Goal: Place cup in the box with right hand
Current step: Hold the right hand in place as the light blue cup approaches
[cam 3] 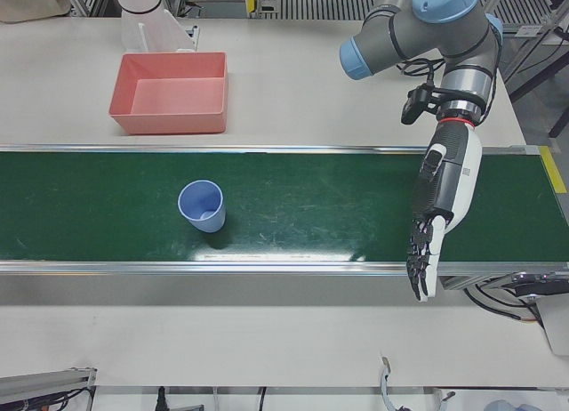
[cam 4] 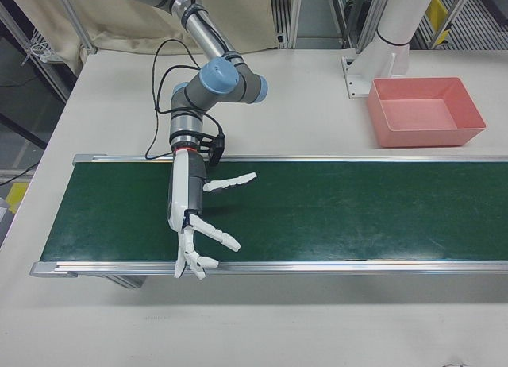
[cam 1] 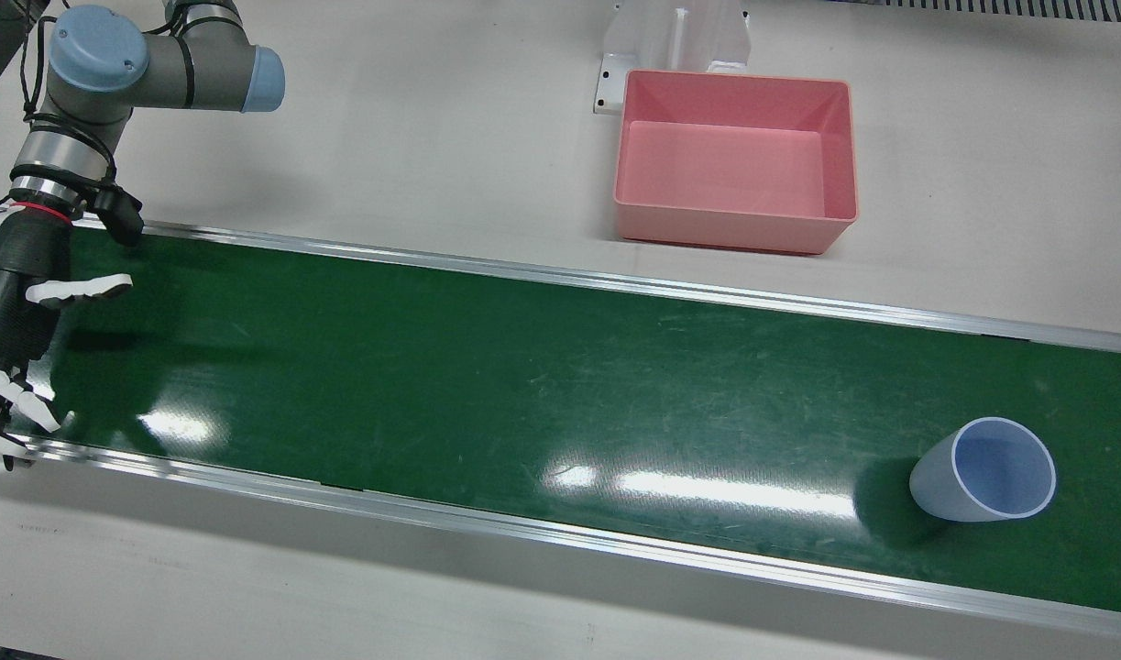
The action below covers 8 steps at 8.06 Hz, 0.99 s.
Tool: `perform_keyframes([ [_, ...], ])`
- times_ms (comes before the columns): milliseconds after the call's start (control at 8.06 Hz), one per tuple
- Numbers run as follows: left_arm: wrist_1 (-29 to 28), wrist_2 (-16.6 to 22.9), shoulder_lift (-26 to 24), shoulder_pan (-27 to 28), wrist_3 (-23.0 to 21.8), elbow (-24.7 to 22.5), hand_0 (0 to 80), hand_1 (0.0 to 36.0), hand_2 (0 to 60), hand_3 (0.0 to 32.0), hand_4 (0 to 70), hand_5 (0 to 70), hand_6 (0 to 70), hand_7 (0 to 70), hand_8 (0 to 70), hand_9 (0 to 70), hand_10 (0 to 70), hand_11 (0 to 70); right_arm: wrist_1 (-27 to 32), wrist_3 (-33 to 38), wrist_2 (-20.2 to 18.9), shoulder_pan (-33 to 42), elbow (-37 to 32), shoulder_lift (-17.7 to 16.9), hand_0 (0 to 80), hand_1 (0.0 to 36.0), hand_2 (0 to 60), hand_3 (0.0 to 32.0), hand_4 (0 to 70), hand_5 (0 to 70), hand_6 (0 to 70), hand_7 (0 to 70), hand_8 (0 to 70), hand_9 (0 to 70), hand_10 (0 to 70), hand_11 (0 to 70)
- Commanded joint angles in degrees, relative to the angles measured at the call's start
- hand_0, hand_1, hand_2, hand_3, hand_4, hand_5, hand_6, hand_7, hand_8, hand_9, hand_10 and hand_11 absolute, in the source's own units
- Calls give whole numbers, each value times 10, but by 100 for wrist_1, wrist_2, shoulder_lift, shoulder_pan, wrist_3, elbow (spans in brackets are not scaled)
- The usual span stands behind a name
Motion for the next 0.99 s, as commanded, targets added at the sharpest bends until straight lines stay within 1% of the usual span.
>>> perform_keyframes([
  [0, 0, 0, 0, 0, 0, 0, 0, 0, 0, 0, 0, 0, 0, 0, 0, 0, 0, 0, -6, -17, -6, 8, 8, 1, 474, 67, 35, 64, 312, 31, 71, 408, 82, 183, 0, 0],
  [124, 0, 0, 0, 0, 0, 0, 0, 0, 0, 0, 0, 0, 0, 0, 0, 0, 0, 0, -15, -26, -6, 8, 8, 1, 478, 74, 42, 64, 309, 32, 72, 407, 83, 184, 0, 0],
  [372, 0, 0, 0, 0, 0, 0, 0, 0, 0, 0, 0, 0, 0, 0, 0, 0, 0, 0, -15, -26, -6, 8, 17, 18, 475, 64, 32, 56, 333, 29, 72, 416, 82, 186, 0, 0],
  [745, 0, 0, 0, 0, 0, 0, 0, 0, 0, 0, 0, 0, 0, 0, 0, 0, 0, 0, -15, -43, -6, -27, 43, 36, 473, 62, 31, 62, 327, 28, 72, 417, 81, 186, 0, 0],
  [869, 0, 0, 0, 0, 0, 0, 0, 0, 0, 0, 0, 0, 0, 0, 0, 0, 0, 0, -15, -157, -6, -54, 174, 27, 472, 61, 30, 64, 331, 27, 72, 417, 80, 185, 0, 0],
])
